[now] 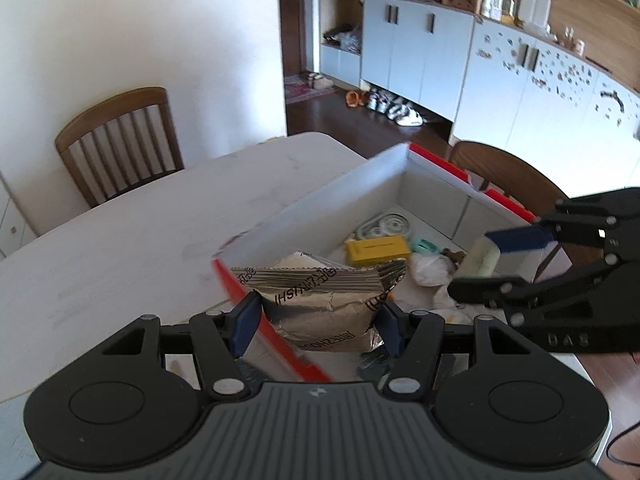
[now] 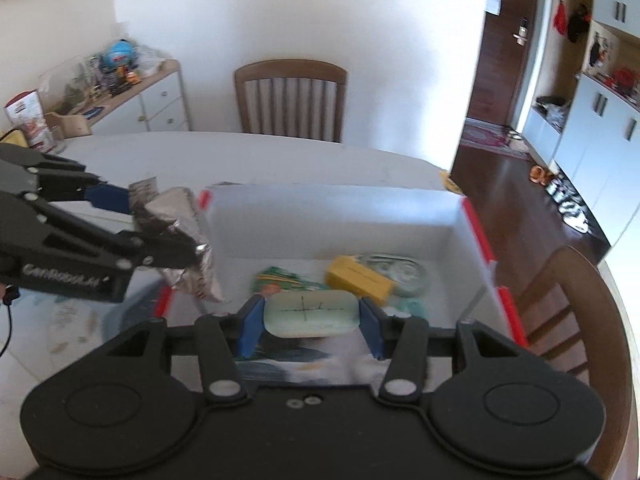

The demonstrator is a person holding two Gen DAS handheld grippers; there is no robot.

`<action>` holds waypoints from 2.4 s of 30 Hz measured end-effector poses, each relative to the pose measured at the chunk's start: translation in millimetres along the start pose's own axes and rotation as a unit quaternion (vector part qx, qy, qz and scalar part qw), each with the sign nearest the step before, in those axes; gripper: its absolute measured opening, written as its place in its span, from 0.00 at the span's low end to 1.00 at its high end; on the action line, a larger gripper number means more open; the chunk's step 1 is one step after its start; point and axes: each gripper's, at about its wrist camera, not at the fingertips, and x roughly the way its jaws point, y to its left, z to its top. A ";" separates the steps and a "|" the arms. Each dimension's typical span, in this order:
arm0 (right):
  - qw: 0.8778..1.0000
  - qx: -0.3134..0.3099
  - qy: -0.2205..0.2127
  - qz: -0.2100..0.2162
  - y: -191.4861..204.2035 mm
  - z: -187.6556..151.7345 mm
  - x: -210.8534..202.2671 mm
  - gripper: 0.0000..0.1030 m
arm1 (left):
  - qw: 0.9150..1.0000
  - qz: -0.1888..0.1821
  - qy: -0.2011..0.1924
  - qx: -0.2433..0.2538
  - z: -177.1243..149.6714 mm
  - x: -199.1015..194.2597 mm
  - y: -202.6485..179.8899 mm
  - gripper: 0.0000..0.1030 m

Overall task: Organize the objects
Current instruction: 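Carry the foil bag and soap bar with both tools into the red box, then open both tools to release the foil bag and soap in the box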

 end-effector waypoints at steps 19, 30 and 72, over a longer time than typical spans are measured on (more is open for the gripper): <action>0.999 0.017 0.035 0.004 -60.3 -26.4 46.3 0.48 | 0.996 0.004 0.068 0.063 11.6 77.5 -60.2 0.59; 0.998 0.030 0.047 0.013 -76.1 -33.6 55.7 0.50 | 0.995 0.007 0.080 0.066 10.4 88.9 -60.5 0.61; 0.996 0.075 -0.048 0.018 -23.2 -28.3 -36.0 0.80 | 0.998 -0.010 -0.035 -0.049 -15.5 -17.6 3.4 0.83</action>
